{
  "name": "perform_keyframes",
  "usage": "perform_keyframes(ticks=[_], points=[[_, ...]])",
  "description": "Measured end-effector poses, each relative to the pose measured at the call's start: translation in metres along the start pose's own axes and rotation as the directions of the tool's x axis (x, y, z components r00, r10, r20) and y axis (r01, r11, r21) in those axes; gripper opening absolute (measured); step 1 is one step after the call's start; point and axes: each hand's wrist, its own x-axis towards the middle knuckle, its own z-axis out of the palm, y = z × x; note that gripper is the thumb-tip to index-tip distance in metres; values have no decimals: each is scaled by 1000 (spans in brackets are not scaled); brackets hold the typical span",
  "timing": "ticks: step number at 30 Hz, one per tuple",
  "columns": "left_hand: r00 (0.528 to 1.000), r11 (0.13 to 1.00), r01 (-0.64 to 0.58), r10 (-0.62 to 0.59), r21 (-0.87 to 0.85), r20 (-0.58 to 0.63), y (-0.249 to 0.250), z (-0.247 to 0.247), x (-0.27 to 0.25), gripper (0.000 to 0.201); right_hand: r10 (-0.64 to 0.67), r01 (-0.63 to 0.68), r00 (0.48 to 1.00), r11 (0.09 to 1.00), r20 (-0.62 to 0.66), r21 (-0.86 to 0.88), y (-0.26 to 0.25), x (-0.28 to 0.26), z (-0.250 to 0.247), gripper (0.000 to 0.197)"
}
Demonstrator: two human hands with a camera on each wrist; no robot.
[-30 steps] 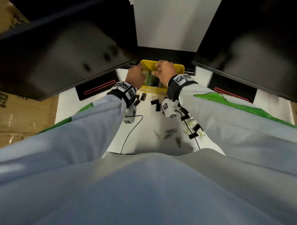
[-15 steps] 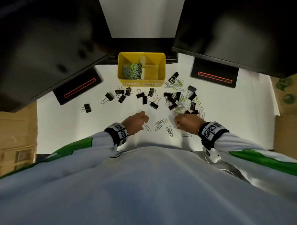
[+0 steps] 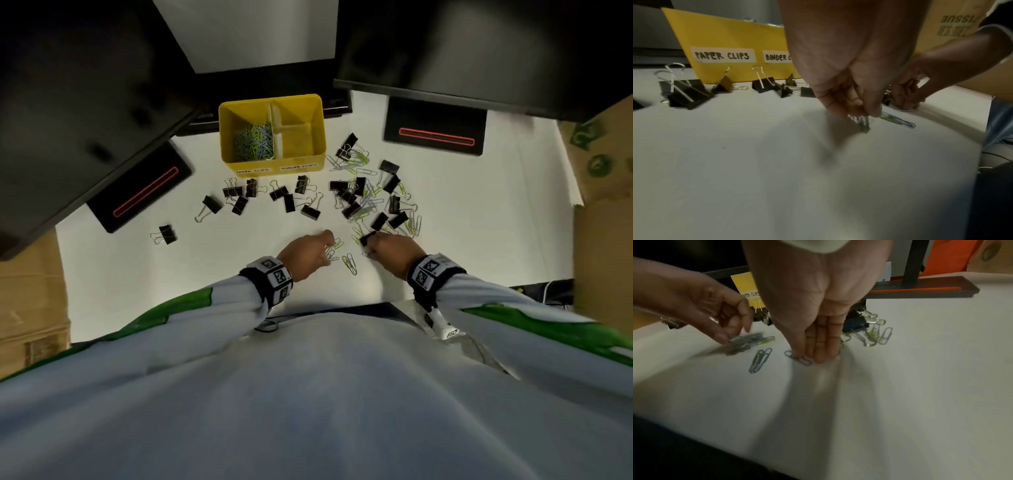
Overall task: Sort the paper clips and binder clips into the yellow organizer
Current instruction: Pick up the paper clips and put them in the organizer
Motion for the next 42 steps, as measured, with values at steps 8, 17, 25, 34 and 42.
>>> perform_keyframes(ticks=[8,17,25,34,42], points=[[988,968,107,-78,229,-134,12,11,17,22,189,-155,970,966,-153,208,-6,20,-8,21],[986,907,127,-71,402,-151,6,10,18,22,-19,19,1000,1000,22,19,-38,22,-7,64],[990,910,119,-80,397,-112,8,5,10,15,-25,25,999,999,26,26,-44,33,-5,34],[988,930,151,-132,335,-79,0,2,-1,17,-1,-5,995,998,101,65,-38,41,-15,25],[918,988,80,-125,-131,-375,-12,-62,-16,11,-82,120,989,932,-122,341,-72,52,-94,10]])
